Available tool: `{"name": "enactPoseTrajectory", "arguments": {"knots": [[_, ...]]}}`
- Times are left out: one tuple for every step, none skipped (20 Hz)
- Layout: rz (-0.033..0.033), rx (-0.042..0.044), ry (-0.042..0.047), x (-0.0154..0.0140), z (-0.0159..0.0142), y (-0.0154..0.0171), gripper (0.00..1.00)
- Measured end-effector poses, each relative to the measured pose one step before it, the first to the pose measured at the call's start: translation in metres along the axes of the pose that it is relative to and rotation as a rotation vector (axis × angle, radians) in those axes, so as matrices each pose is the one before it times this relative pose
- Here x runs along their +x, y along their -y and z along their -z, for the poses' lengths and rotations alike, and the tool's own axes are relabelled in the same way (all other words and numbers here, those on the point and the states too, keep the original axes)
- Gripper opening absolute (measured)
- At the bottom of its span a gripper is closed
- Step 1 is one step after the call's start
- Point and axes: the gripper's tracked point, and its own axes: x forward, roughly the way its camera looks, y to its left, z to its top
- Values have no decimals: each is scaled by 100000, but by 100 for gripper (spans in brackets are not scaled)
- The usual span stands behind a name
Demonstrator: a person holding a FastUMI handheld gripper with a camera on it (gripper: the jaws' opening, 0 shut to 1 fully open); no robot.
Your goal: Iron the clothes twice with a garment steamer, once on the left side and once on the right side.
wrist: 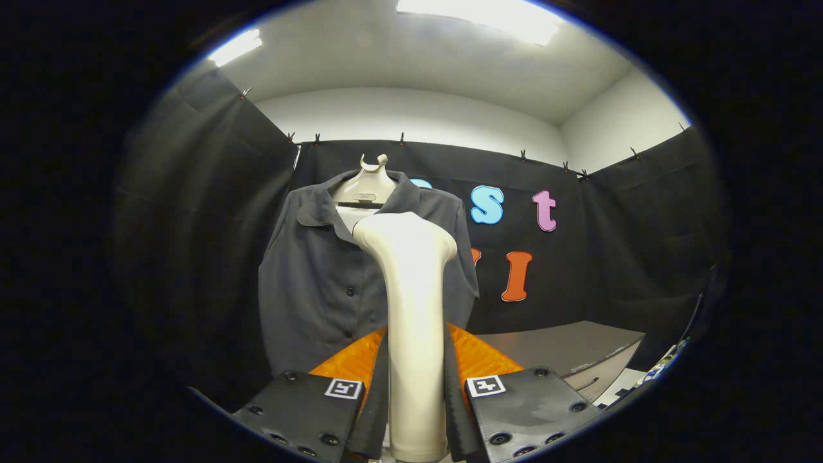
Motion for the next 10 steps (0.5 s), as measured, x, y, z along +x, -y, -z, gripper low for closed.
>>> {"name": "enactPoseTrajectory", "arguments": {"knots": [[936,-68,-534,881,217,-335,45],[723,-75,-517,869,250,-217,45],[408,6,-271,966,189,-174,45],[390,-72,-121,1010,-7,-55,45],[642,-222,-200,979,45,47,45],[612,-246,-413,989,-10,133,45],[482,-358,-162,884,46,20,45],[443,-937,-136,706,100,115,45],[374,-1045,-142,678,201,30,45],[451,-191,29,717,213,30,45]]}}
